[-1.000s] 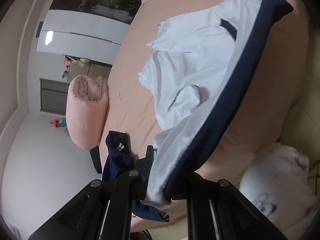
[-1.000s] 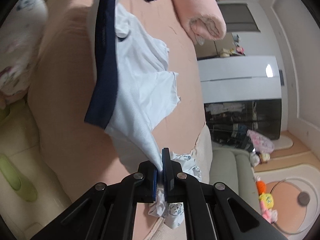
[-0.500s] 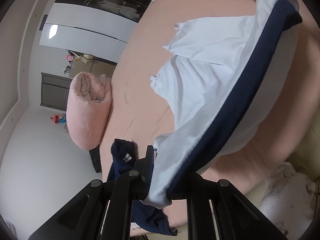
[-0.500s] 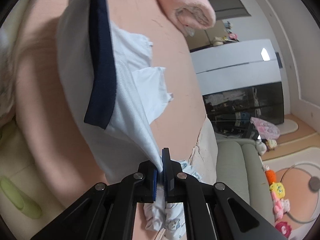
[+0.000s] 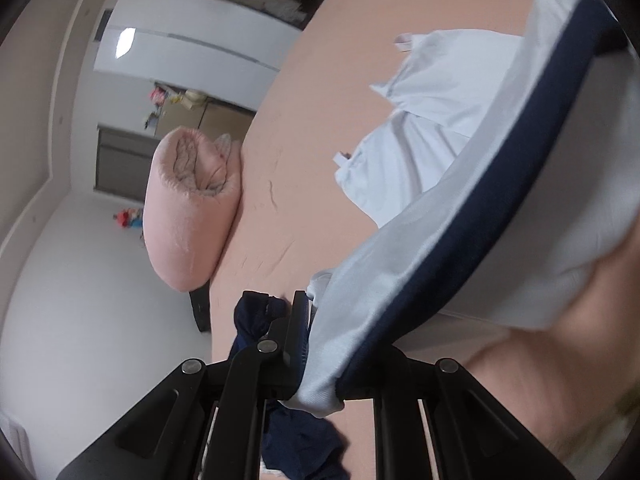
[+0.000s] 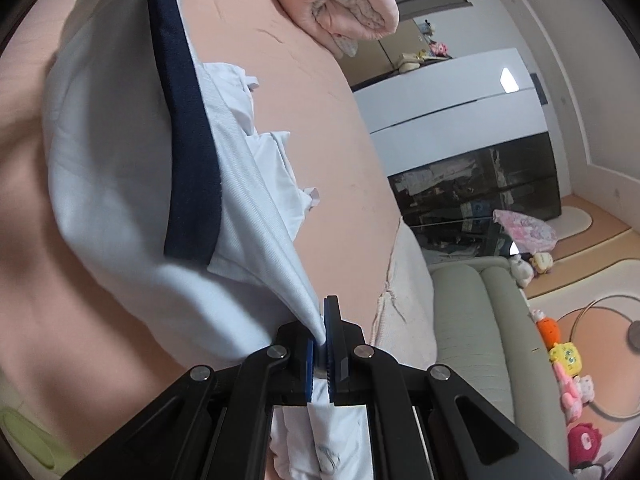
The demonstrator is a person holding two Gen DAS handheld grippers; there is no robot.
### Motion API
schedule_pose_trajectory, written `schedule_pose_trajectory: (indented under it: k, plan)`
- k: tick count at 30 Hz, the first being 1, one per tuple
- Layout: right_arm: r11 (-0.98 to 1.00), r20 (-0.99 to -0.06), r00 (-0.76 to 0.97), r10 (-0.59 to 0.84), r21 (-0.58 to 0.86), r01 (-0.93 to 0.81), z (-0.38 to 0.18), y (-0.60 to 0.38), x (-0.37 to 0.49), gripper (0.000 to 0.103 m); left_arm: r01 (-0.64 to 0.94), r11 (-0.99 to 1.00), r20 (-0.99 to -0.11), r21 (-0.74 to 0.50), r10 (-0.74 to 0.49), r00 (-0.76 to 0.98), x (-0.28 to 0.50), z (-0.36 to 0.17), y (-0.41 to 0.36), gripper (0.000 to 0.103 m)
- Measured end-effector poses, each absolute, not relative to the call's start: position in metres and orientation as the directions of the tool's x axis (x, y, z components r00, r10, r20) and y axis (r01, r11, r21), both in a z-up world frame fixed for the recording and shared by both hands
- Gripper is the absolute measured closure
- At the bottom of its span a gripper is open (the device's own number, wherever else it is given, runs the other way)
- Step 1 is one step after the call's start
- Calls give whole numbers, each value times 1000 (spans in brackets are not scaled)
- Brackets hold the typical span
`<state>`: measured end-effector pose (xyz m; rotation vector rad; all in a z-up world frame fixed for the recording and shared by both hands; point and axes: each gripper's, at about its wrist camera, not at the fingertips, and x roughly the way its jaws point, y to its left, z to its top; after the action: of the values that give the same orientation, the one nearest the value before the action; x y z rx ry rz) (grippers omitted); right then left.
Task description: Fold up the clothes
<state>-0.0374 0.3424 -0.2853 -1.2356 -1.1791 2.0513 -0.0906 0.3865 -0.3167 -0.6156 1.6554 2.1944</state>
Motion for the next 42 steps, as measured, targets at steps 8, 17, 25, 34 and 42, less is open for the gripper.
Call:
schedule_pose_trajectory:
  k: [8, 17, 25, 34, 42]
  plan:
    - [-529, -465, -480, 744, -848, 2, -285, 362, -62, 99, -516, -329, -550, 791, -12, -835, -119, -324, 403, 92]
    - [-557, -495, -452, 742, -830, -4, -297, 387, -90, 99, -516, -392, -576, 761, -45, -816, -160, -342, 422, 92]
    - [-578, -523, -430, 736, -816, 5, -305, 404, -116, 99, -533, -401, -598, 745, -46, -800, -186, -351, 435, 92]
    - [-621, -571, -398, 718, -784, 4, -308, 423, -146, 99, -568, -419, -638, 708, -33, -770, -221, -359, 448, 92]
    - [-635, -602, -352, 717, -772, 26, -327, 429, -160, 99, -632, -429, -703, 645, -9, -711, -232, -366, 451, 92]
